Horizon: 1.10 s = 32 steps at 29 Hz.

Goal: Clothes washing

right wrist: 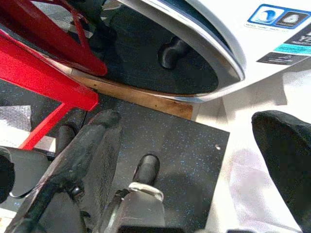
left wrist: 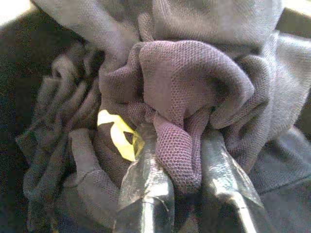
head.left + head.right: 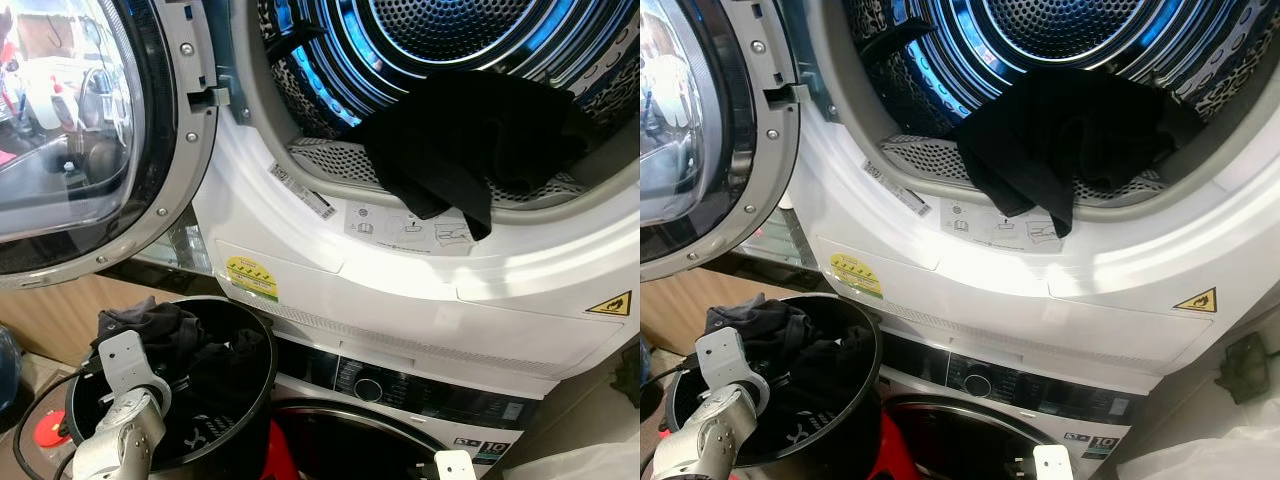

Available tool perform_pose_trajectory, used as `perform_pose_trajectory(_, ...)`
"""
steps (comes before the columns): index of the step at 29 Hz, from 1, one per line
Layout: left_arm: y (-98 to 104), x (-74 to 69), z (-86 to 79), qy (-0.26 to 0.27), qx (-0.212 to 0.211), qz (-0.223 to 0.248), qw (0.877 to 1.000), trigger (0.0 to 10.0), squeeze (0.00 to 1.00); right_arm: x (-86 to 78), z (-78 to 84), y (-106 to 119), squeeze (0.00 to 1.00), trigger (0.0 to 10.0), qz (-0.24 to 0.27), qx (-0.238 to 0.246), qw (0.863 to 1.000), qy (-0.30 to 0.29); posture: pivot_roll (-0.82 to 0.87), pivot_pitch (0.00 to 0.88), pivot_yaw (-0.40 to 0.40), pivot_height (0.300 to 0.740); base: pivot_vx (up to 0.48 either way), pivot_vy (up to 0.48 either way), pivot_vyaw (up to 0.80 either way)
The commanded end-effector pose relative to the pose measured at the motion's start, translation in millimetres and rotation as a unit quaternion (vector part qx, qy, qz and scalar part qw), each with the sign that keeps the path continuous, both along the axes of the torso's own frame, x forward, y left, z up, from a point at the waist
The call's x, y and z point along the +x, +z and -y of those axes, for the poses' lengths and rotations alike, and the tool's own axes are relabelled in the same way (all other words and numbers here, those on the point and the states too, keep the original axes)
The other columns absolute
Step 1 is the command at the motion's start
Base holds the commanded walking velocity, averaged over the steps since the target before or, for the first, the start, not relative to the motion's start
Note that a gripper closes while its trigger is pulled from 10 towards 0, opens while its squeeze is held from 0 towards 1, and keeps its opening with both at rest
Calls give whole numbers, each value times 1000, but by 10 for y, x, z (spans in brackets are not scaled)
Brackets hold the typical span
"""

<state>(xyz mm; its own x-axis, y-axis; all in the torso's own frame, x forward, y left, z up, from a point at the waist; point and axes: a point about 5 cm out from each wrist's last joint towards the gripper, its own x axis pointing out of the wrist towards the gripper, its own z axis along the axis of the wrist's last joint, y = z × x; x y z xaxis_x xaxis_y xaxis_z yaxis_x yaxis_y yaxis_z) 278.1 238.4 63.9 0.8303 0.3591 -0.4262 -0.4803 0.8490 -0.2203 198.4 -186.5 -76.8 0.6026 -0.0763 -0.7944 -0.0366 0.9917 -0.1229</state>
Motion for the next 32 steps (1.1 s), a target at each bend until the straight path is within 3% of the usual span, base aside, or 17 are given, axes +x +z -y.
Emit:
perform_pose_trajectory(1, 129, 4, 27, -5, 26, 44, 999, 0, 0, -5, 42, 2, 0, 10000, -3, -5, 1000, 0, 179, 0, -23, 740, 0, 0, 0)
perform_pose_trajectory(5, 197, -10, 82, -4, 15, 89, 996, 0, 0, 3, 35, 5, 0, 10000, -3, -5, 1000, 1, 184, 0, -30, 740, 0, 0, 0)
perform_pose_trajectory(7, 295, -18, 129, -12, 3, 138, 990, 0, 0, -1, 31, 2, 0, 10000, -4, -5, 1000, 4, 189, 0, -31, 740, 0, 0, 0)
perform_pose_trajectory(10, 367, -31, 191, -47, 9, 170, 984, 0, 0, 0, 23, 1, 0, 10000, -4, -5, 1000, 5, 183, 0, -26, 740, 0, 0, 0)
perform_pose_trajectory(13, 446, -59, 310, -114, 44, 204, 971, 0, 0, -2, 22, 1, 0, 10000, -3, -3, 1000, 3, 174, 0, -24, 740, 0, 0, 0)
perform_pose_trajectory(18, 537, -96, 424, -161, 86, 236, 954, 0, 0, -17, 38, -5, 0, 10000, -5, -4, 1000, 1, 174, 0, -23, 740, 0, 0, 0)
perform_pose_trajectory(19, 620, -124, 506, -188, 113, 260, 941, 0, 0, -31, 54, -10, 0, 10000, -6, -5, 1000, -2, 174, 0, -23, 740, 0, 0, 0)
perform_pose_trajectory(20, 620, -124, 506, -188, 113, 260, 941, 0, 0, -31, 54, -10, 0, 10000, -6, -5, 1000, -2, 174, 0, -23, 740, 0, 0, 0)
perform_pose_trajectory(21, 674, -134, 591, -217, 120, 275, 929, 0, 0, -35, 55, -12, 0, 10000, -7, -5, 1000, -1, 177, 0, -22, 740, 0, 0, 0)
perform_pose_trajectory(26, 752, -158, 806, -300, 116, 296, 899, 0, 0, -42, 34, -18, 0, 10000, -8, -4, 1000, 0, 176, 0, -19, 740, 0, 0, 0)
perform_pose_trajectory(28, 803, -194, 905, -343, 112, 308, 880, 0, 0, -38, 14, -18, 0, 10000, -7, -1, 1000, 1, 171, 0, -15, 740, 0, 0, 0)
perform_pose_trajectory(32, 824, -238, 976, -379, 107, 313, 865, 0, 0, -37, 7, -19, 0, 10000, -6, 1, 1000, 1, 169, 0, -13, 740, 0, 0, 0)
